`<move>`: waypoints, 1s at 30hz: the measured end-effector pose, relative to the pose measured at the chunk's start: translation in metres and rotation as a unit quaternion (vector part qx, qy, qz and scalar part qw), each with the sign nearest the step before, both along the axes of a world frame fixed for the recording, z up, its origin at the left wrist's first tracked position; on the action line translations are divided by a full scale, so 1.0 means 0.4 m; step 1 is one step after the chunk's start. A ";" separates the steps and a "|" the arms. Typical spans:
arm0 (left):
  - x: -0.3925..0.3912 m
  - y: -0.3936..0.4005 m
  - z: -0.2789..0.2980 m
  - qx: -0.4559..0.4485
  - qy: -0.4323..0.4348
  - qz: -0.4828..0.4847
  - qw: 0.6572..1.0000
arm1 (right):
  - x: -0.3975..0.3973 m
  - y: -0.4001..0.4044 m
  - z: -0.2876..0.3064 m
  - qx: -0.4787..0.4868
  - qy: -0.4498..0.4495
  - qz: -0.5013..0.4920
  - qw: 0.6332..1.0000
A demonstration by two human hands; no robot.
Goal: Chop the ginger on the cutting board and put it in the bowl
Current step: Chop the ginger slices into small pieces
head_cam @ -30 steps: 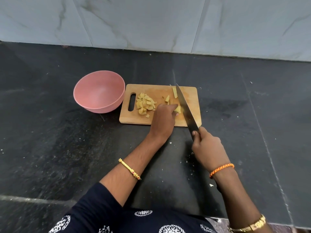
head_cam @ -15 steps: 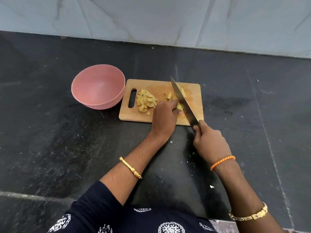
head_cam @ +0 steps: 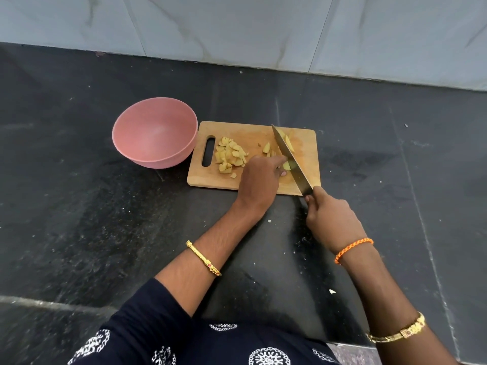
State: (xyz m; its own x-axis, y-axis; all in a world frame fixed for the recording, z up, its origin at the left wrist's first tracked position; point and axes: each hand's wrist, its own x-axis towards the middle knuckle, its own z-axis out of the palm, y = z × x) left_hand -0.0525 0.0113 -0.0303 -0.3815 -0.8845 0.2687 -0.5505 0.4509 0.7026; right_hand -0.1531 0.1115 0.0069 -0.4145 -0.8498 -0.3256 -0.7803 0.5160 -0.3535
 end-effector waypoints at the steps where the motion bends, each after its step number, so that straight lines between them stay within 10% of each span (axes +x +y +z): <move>1: 0.003 -0.002 0.002 -0.010 -0.012 -0.013 1.000 | 0.001 0.000 0.001 0.003 -0.007 0.000 1.000; 30: 0.013 0.006 0.002 -0.045 -0.036 -0.011 0.998 | 0.017 -0.019 -0.006 -0.025 -0.026 -0.010 0.999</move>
